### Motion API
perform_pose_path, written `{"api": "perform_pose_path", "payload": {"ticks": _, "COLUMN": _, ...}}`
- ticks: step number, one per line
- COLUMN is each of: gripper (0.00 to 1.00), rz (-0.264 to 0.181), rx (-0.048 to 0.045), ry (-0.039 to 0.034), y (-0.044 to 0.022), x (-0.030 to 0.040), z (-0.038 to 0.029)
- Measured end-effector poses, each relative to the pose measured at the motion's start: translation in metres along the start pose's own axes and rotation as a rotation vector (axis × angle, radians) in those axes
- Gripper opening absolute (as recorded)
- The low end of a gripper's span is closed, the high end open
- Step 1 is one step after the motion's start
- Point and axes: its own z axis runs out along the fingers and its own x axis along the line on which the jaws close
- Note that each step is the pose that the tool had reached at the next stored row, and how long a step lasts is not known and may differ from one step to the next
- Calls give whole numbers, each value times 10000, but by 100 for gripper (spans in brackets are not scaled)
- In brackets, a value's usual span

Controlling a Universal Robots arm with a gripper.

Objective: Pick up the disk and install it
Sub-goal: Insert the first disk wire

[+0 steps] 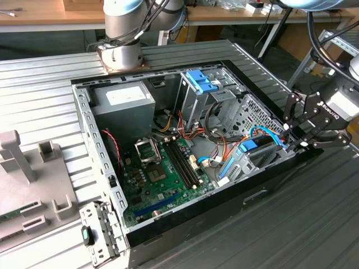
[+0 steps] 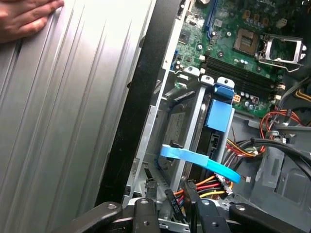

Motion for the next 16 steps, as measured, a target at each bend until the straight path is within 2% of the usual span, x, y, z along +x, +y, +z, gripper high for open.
{"api": "perform_pose_path", "payload": {"ticks": 9, "gripper": 36, "rz": -57, "rx": -10, "ry": 10, "y": 0, "x": 1, "z": 4}}
{"api": "perform_pose_path", "payload": {"ticks": 11, "gripper": 21, "rz": -72, "rx": -14, "ry": 17, "y": 0, "x": 0, "z": 2}}
{"api": "perform_pose_path", "payload": {"ticks": 12, "gripper": 17, "rz": -78, "rx": -15, "ry": 16, "y": 0, "x": 0, "z": 3}}
{"api": "perform_pose_path", "payload": {"ticks": 16, "gripper": 17, "rz": -94, "rx": -15, "ry": 9, "y": 0, "x": 1, "z": 4}}
